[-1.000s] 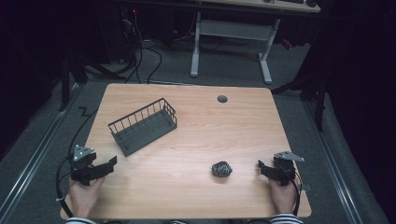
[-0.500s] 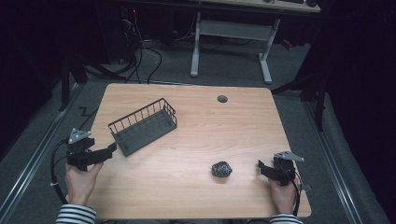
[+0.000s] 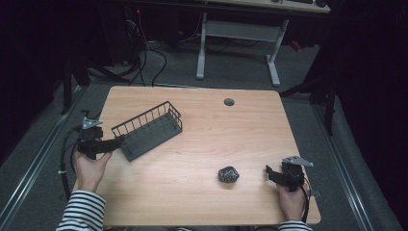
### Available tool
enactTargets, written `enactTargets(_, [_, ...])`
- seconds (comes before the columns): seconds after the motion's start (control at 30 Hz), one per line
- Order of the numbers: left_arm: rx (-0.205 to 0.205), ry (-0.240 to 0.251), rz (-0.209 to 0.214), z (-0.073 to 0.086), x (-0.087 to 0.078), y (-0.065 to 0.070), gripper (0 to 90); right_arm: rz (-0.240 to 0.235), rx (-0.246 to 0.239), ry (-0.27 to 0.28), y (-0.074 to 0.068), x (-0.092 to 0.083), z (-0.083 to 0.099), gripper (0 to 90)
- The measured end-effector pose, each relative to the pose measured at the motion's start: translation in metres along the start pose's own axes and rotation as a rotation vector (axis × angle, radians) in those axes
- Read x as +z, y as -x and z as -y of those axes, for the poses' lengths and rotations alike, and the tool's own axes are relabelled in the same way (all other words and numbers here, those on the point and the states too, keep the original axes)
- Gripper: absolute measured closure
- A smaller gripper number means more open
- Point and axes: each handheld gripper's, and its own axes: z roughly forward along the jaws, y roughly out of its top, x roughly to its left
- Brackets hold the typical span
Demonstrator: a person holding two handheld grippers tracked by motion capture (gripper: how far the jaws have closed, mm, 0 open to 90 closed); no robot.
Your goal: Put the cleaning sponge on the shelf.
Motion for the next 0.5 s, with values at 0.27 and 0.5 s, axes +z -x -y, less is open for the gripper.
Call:
enactTargets(0.27, [-0.016,-0.028,-0.012,-0.003,0.023,0.000,21.3,0.000,-0.001,0.000,0.000,0.000,0.000,29.7])
enactTargets(0.5, [-0.028,-0.063,-0.041,-0.003,0.034,-0.001,24.7,-0.001,-0.001,0.000,0.000,0.000,0.000,29.8])
